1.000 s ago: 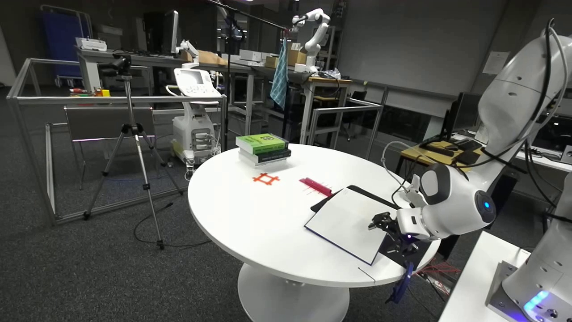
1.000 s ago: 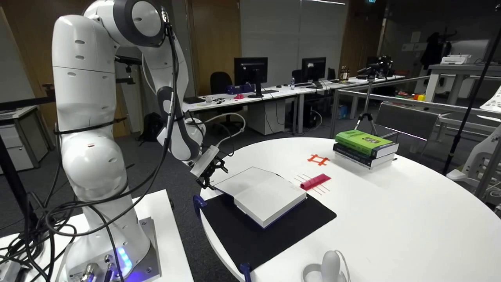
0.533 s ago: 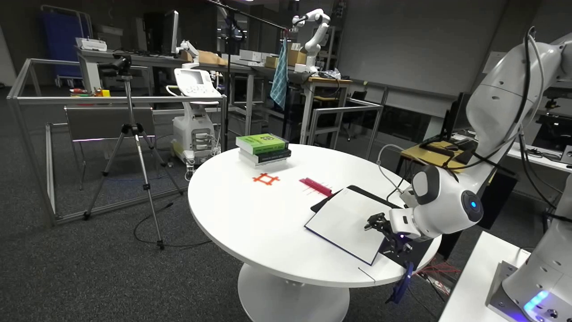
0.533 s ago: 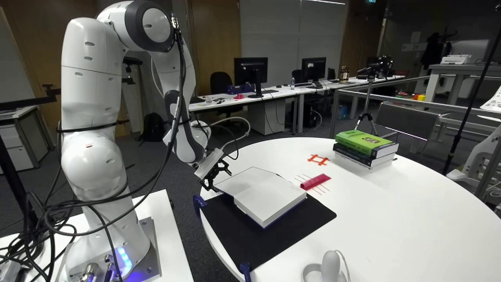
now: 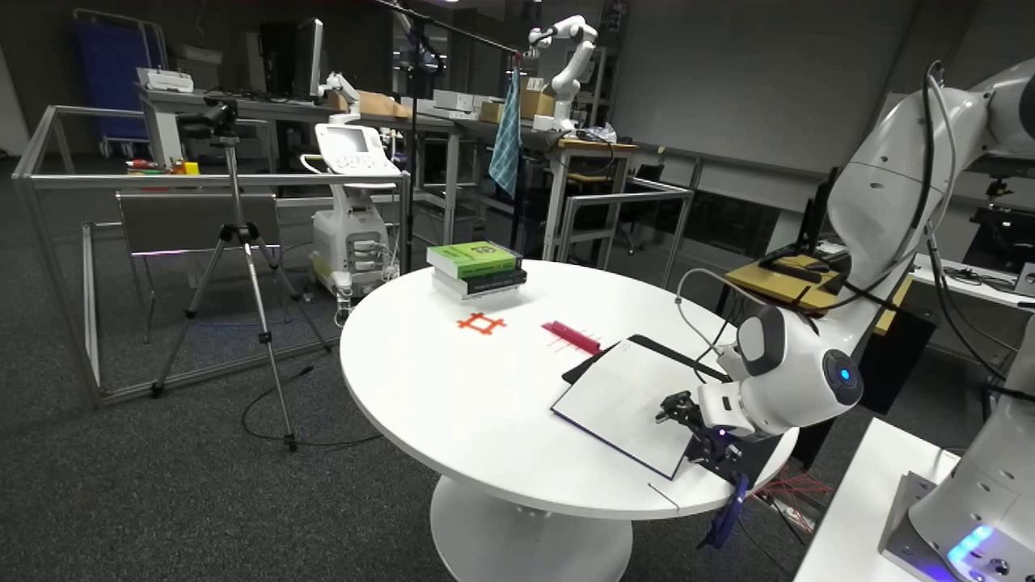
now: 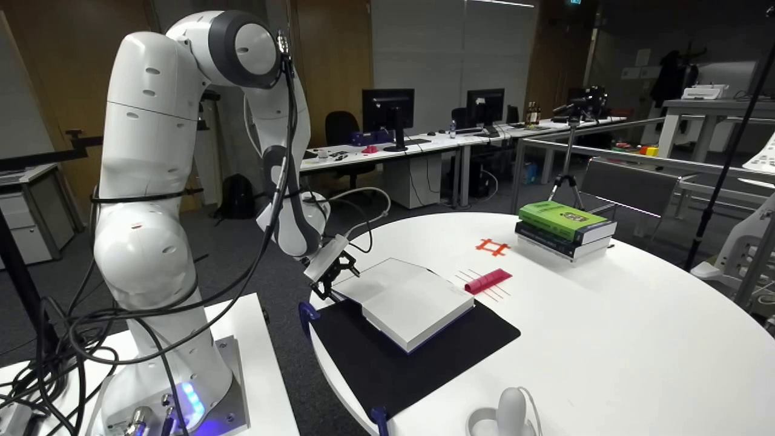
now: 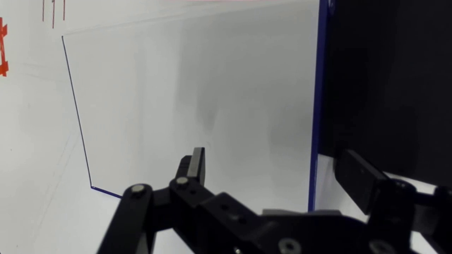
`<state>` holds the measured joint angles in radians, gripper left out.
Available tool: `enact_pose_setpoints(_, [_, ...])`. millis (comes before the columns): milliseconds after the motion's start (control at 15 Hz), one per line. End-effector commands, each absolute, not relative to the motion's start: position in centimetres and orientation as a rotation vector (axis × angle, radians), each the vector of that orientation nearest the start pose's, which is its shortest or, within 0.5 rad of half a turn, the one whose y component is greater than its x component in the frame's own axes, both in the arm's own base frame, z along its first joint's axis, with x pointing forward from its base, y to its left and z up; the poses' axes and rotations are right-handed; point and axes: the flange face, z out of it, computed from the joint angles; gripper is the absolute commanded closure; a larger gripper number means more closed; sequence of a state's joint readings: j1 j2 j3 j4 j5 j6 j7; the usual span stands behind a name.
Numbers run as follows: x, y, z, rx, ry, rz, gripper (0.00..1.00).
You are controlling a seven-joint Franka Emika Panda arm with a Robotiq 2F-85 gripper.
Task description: Close the blue book.
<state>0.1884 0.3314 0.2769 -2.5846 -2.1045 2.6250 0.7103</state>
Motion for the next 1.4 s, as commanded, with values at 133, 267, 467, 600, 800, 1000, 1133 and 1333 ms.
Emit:
enact_pose_setpoints(133, [32.7,20.1,12.5,1.562,1.991,0.409,0.00])
enact_pose_setpoints(267, [33.0,20.6,13.0,1.551,1.987,0.432,0.00])
enact_pose_setpoints(467, [33.4,21.5,13.9,1.542,1.978,0.468,0.00])
enact_pose_setpoints(600, [33.9,22.0,15.0,1.544,1.965,0.504,0.00])
enact_pose_setpoints(800, [34.5,22.6,16.5,1.535,1.943,0.551,0.00])
enact_pose_setpoints(1000, [34.7,23.0,17.7,1.531,1.917,0.589,0.00])
enact_pose_setpoints(1133, [34.7,23.1,18.5,1.552,1.881,0.614,0.00])
enact_pose_setpoints(1333, [34.6,23.0,19.7,1.636,1.788,0.671,0.00])
